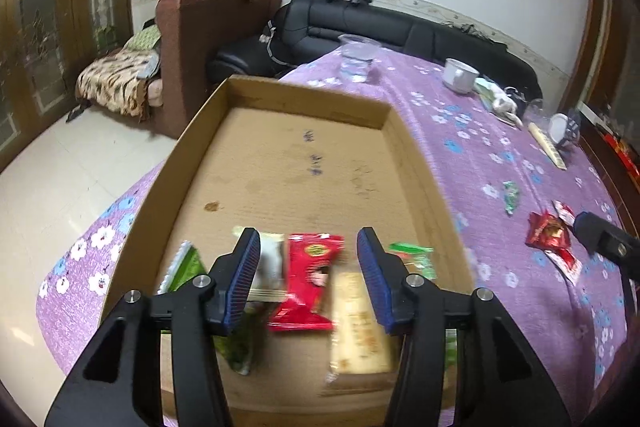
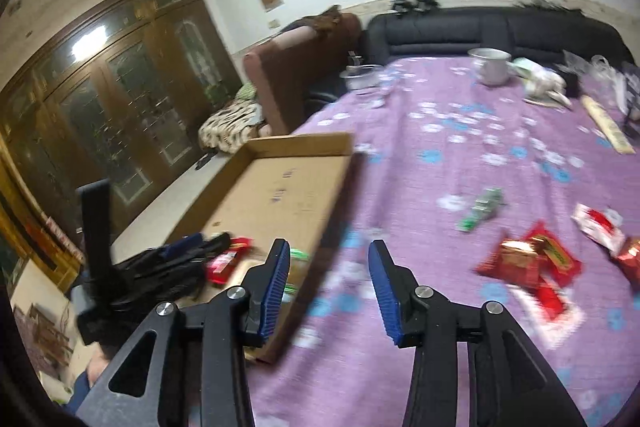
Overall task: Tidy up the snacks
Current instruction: 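Grasp the white-and-red ALL'S WELL packet with the right gripper, then grasp the red-brown wrapped candy packet with the left gripper, then lift both held packets off the table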
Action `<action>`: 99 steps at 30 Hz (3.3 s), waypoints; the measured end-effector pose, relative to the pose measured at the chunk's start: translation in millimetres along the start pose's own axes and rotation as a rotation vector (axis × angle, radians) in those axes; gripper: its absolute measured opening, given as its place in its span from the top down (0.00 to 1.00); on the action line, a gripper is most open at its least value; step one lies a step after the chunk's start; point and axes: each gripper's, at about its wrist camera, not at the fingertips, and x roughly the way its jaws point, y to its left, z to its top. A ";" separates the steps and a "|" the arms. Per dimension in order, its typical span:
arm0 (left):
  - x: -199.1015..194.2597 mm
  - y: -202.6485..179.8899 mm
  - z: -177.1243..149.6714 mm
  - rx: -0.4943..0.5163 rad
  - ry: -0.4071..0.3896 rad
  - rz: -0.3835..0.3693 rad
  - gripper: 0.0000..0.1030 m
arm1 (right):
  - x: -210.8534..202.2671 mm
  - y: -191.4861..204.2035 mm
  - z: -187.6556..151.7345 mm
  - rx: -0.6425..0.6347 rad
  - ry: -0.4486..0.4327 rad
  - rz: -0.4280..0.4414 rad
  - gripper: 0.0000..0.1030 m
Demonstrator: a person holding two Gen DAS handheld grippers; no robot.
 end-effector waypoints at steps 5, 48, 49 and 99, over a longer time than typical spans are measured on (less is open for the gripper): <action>-15.0 -33.7 7.9 0.068 -0.001 -0.072 0.50 | -17.2 -67.2 3.5 0.144 -0.011 -0.040 0.58; 73.2 -255.9 8.8 0.491 0.215 -0.266 0.39 | -25.3 -161.7 -10.4 0.380 0.057 -0.235 0.73; 76.8 -257.8 7.5 0.500 0.218 -0.263 0.39 | -25.7 -161.4 -10.2 0.381 0.054 -0.234 0.73; 87.7 -216.5 10.4 0.352 0.169 -0.145 0.54 | -23.1 -103.5 -10.2 0.140 -0.029 -0.215 0.74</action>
